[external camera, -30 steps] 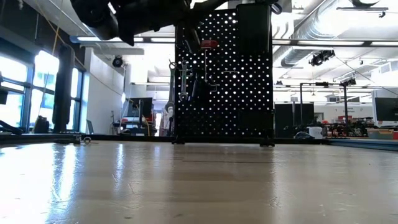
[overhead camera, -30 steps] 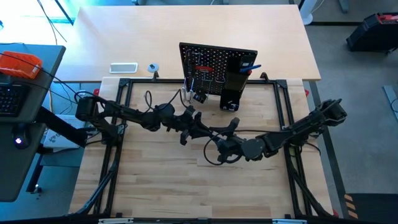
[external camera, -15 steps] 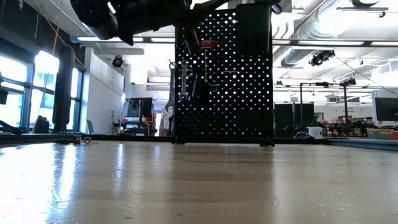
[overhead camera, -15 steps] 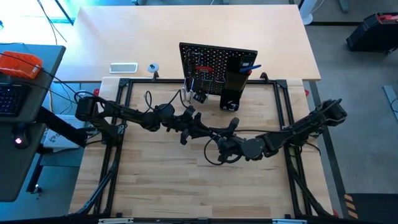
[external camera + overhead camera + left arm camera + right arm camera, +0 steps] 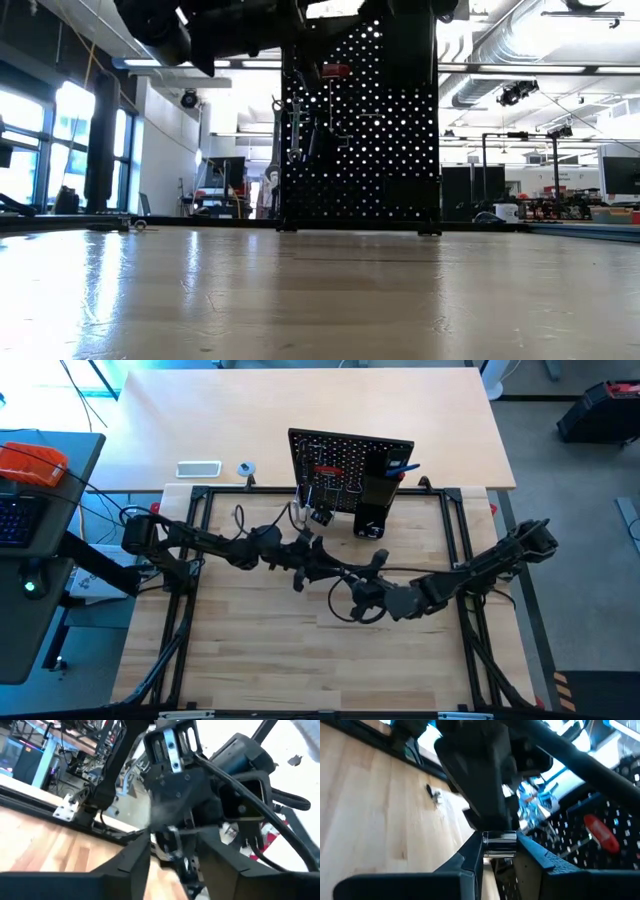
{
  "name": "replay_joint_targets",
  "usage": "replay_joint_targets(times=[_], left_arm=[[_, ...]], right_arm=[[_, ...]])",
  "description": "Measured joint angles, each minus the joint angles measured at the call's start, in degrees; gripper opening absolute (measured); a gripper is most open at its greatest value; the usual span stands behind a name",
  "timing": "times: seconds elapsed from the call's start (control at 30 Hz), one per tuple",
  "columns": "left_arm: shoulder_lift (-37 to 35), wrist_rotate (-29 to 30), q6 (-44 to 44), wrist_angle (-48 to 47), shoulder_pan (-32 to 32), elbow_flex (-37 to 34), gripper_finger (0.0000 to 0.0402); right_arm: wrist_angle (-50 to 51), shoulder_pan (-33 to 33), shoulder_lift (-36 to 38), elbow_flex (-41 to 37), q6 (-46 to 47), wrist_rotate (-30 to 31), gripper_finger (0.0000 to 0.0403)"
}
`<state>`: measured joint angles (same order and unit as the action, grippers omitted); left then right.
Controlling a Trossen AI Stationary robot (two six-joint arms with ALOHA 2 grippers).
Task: Hang tools onto peg board
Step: Put the socket into the bottom black bin on the peg board
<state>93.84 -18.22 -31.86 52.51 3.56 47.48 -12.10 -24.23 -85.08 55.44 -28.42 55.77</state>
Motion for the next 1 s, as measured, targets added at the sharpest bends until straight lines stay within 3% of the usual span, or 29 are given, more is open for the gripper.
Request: replay_joint_targets(times=[0.2,0.43,0.7,0.8,1.0], left_arm=[[0.00,-4.00,3.32,-8.27,1.87,0.02,0.0188],[0.02,-4.96,10.32,-23.82,3.36,0.02,0.0195],[0.02,3.72,19.71,-39.52,3.15,0.02,0.0195],[0.02,7.02,22.46,-43.76,2.55,-0.09,0.0195],[0.02,11.21,24.02,-42.82,0.75,-3.88,0.0195]], right_arm=[[11.56,0.07,-0.02,0.02,12.63,3.82,0.0070],[29.18,1.58,-0.02,0.02,32.67,4.01,0.0070],[48.25,6.17,-0.02,0.02,53.40,3.29,0.0070],[51.43,8.44,-0.02,0.02,56.12,1.48,0.0070],[51.45,13.74,-0.02,0.02,55.15,-1.27,0.0070]])
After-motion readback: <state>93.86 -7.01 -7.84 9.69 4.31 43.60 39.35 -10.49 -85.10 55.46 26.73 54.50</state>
